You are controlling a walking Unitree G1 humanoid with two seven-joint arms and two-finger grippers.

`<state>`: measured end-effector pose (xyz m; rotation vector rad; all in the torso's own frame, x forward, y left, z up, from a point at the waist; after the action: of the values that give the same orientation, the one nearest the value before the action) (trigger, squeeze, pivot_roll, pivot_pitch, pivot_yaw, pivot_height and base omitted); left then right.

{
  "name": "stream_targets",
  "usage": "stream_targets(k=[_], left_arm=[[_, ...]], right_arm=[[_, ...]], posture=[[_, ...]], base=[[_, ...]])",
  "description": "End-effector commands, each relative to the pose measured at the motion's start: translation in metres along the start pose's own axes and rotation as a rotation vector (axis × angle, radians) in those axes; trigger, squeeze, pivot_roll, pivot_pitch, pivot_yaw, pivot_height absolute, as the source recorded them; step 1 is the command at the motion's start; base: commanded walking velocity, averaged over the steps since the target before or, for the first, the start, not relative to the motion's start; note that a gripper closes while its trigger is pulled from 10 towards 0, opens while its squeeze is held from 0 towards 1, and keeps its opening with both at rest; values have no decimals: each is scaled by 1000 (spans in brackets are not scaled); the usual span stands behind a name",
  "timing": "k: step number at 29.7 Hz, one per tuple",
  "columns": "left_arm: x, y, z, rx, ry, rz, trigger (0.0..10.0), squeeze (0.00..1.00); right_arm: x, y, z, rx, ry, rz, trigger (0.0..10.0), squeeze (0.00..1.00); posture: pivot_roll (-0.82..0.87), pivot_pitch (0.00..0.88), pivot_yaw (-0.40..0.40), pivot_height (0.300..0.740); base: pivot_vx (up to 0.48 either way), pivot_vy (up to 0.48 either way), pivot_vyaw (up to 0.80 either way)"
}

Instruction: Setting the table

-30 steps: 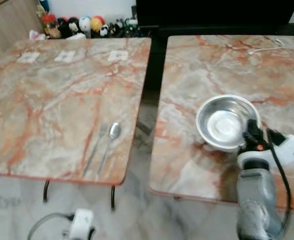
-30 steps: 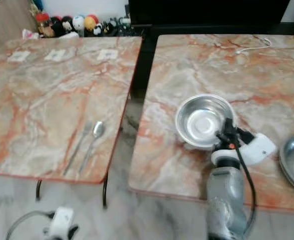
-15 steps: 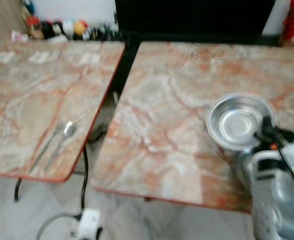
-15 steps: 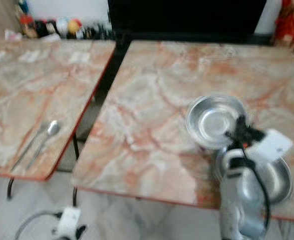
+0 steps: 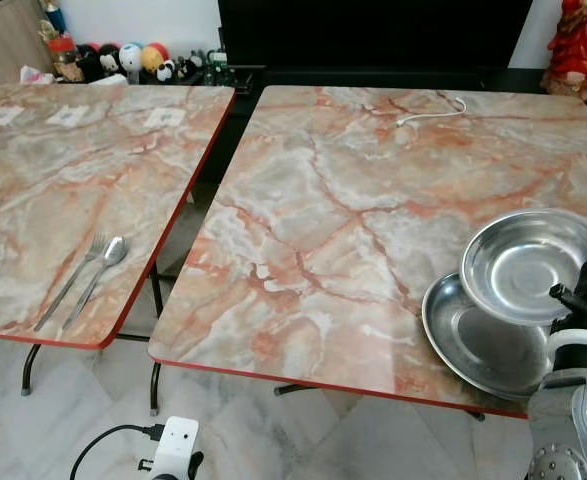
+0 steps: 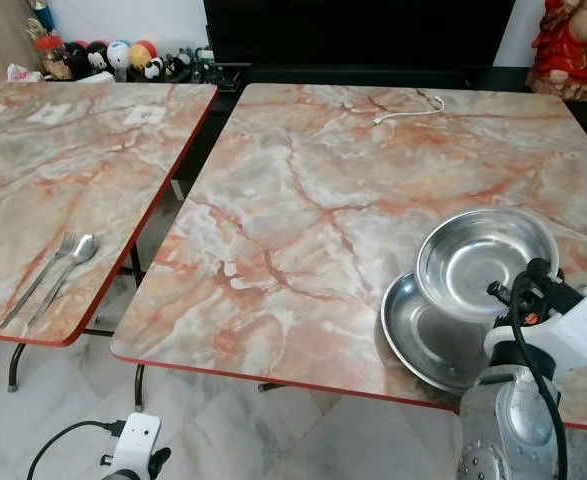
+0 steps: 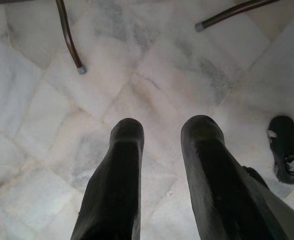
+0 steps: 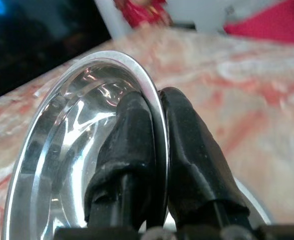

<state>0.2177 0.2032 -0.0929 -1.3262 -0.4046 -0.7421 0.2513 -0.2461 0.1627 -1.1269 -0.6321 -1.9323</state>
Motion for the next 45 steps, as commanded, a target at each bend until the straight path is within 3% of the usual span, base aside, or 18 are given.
stream_targets(k=[1, 3, 10, 15, 19, 33, 34, 35, 36, 37, 38, 39, 40, 45], left_arm=[[-7, -2, 5, 5, 13, 27, 10000, 0], [-8, -2, 6, 7, 18, 27, 10000, 0], [-9, -2, 8, 7, 29, 27, 10000, 0], [-9, -2, 10, 8, 37, 26, 10000, 0], [-9, -2, 11, 7, 46, 26, 10000, 0], [-7, -2, 11, 0, 53, 20, 10000, 0], [-7, -2, 11, 0, 53, 21, 10000, 0], [-7, -2, 11, 0, 53, 21, 10000, 0], [-8, -2, 11, 1, 53, 22, 10000, 0], [-8, -2, 11, 1, 52, 22, 10000, 0], [-8, -2, 11, 3, 51, 22, 10000, 0], [-8, -2, 12, 4, 50, 23, 10000, 0], [-8, -2, 12, 5, 50, 23, 10000, 0], [-7, -2, 12, 8, 48, 22, 10000, 0]], right_arm=[[-2, -6, -1, -42, 53, 33, 10000, 0], [-3, -9, -5, -84, 103, 37, 10000, 0], [-7, -13, -14, -161, 119, 70, 10000, 0], [-13, -19, -24, -203, 84, 116, 10000, 0], [-19, -24, -29, -204, 71, 146, 10000, 0], [-29, -16, -25, -114, 66, 200, 10000, 12], [-31, -16, -26, -114, 59, 203, 10000, 114], [-32, -16, -26, -114, 59, 205, 10000, 412], [-32, -15, -26, -114, 59, 206, 10000, 412], [-34, -15, -26, -113, 62, 212, 10000, 565], [-35, -14, -25, -106, 58, 219, 10000, 514], [-36, -13, -24, -103, 58, 221, 10000, 369], [-36, -13, -23, -103, 53, 222, 10000, 0], [-40, -11, -25, -114, 50, 227, 10000, 0]], posture=[[-219, 97, 42, 740], [-219, 95, 50, 740], [-216, 86, 56, 740], [-216, 79, 59, 740], [-220, 76, 64, 740], [-216, 85, 58, 740], [-213, 86, 58, 740], [-213, 86, 58, 740], [-213, 86, 58, 740], [-208, 90, 58, 740], [-207, 90, 58, 740], [-207, 92, 58, 740], [-207, 92, 58, 740], [-201, 95, 59, 740]], base=[[0, 0, 0], [0, 0, 0], [0, 0, 0], [0, 0, 0], [0, 0, 0], [0, 0, 0], [0, 0, 0], [0, 0, 0], [0, 0, 0], [0, 0, 0], [0, 0, 0], [0, 0, 0], [0, 0, 0], [0, 0, 0]])
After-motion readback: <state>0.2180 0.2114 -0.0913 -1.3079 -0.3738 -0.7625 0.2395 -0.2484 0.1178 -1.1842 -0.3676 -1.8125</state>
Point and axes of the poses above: a point about 5 cm out from each wrist's last joint towards the gripper, its own y axis pointing out of the wrist towards the gripper, its own x axis along the axis of the wrist's last joint, z = x × y, the point moved 3 cm from there along y, pointing out of the wrist towards the gripper, and after that the axes turned 4 degrees about y, right-handed, at the moved point
